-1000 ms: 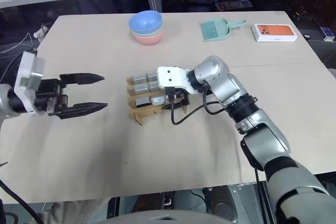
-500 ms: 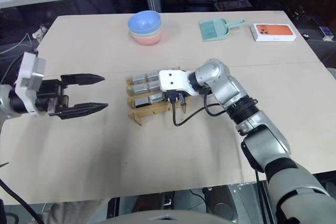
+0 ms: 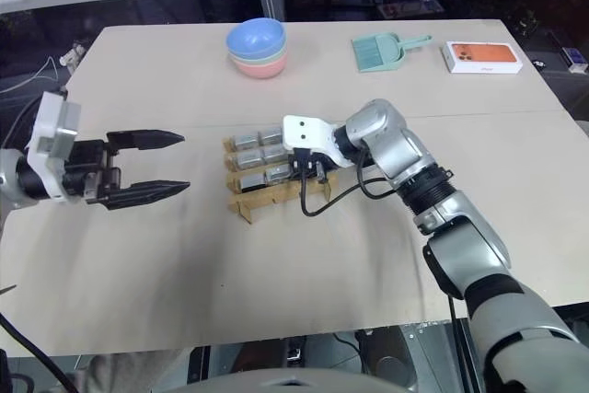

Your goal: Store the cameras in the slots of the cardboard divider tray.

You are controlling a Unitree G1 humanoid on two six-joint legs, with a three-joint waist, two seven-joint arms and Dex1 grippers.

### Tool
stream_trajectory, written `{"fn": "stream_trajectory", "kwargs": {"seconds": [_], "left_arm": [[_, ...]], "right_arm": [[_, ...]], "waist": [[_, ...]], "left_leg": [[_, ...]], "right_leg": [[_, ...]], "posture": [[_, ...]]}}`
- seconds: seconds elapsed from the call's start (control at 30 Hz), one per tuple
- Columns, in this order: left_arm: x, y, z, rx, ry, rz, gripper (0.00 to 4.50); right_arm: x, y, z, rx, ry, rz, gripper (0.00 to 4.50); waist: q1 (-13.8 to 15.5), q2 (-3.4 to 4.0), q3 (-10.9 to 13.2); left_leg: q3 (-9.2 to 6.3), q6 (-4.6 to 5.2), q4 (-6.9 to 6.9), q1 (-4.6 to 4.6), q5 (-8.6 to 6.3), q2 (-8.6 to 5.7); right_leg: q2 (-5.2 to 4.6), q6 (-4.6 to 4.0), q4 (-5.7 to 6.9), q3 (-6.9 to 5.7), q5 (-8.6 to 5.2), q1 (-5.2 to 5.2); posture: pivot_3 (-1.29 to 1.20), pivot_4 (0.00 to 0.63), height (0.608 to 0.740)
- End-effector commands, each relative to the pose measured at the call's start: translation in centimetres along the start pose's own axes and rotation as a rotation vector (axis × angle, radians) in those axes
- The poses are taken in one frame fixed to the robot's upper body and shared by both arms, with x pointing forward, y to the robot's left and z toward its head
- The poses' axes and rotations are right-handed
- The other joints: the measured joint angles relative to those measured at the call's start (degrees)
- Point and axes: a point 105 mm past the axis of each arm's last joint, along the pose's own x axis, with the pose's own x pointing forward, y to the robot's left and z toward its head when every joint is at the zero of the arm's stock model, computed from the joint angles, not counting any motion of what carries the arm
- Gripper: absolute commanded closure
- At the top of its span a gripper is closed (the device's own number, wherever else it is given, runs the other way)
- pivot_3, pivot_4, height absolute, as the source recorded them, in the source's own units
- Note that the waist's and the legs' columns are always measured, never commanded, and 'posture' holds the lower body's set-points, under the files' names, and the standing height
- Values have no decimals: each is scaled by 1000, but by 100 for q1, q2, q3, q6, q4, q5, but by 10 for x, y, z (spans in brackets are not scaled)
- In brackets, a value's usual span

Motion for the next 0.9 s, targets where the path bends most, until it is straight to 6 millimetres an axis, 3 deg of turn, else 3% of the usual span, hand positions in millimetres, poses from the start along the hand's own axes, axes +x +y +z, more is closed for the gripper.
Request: {"fn": "stream_trajectory", "kwargs": {"seconds": [0.03, 0.17, 0.3, 0.37, 0.6, 0.8, 0.9], "left_arm": [[-3, -1, 6, 32, -3, 3, 209], [-2, -1, 6, 32, -3, 1, 209], [-2, 0, 7, 34, -4, -3, 209], [-1, 0, 7, 35, -3, -6, 209], [0, -1, 7, 35, -2, -19, 209], [1, 1, 6, 35, -3, -28, 209], [3, 1, 5, 33, -4, -35, 209]], "right_arm": [[-5, -9, 19, -54, -38, -34, 2118], [-10, -17, 30, -46, -87, -85, 264], [-32, -21, 38, -67, -121, -117, 264], [-45, -20, 32, -65, -118, -129, 264], [-98, -31, -21, 44, -105, -358, 264], [-113, -24, -70, 252, -104, -603, 264], [-111, -19, -89, 362, -110, -745, 264]], "waist": [[-1, 0, 0], [-2, 0, 0], [15, 1, 1], [25, 0, 1], [19, -1, 0], [-7, -1, 0], [-1, -1, 0]], "left_leg": [[0, -1, 0, 0, 0, 0], [0, -1, 0, 0, 1, 0], [0, -1, 0, -1, 1, 0], [-3, -1, 0, -2, 0, 0], [-2, 9, 0, -3, -5, -2], [3, 19, -2, -2, -11, -1], [3, 20, -2, -1, -12, -1]], "right_leg": [[0, 0, 0, 0, 0, 0], [0, 0, 0, 0, 0, 0], [0, 0, 0, 0, 0, 0], [-2, 0, -2, -3, 0, 1], [-3, 0, -4, -3, 0, 1], [-1, 1, -2, 3, 0, 0], [-1, 1, -1, 5, 0, 0]], "posture": [[0, 150, 740], [0, 150, 740], [0, 150, 740], [0, 150, 740], [0, 150, 740], [0, 150, 740], [0, 150, 740]]}}
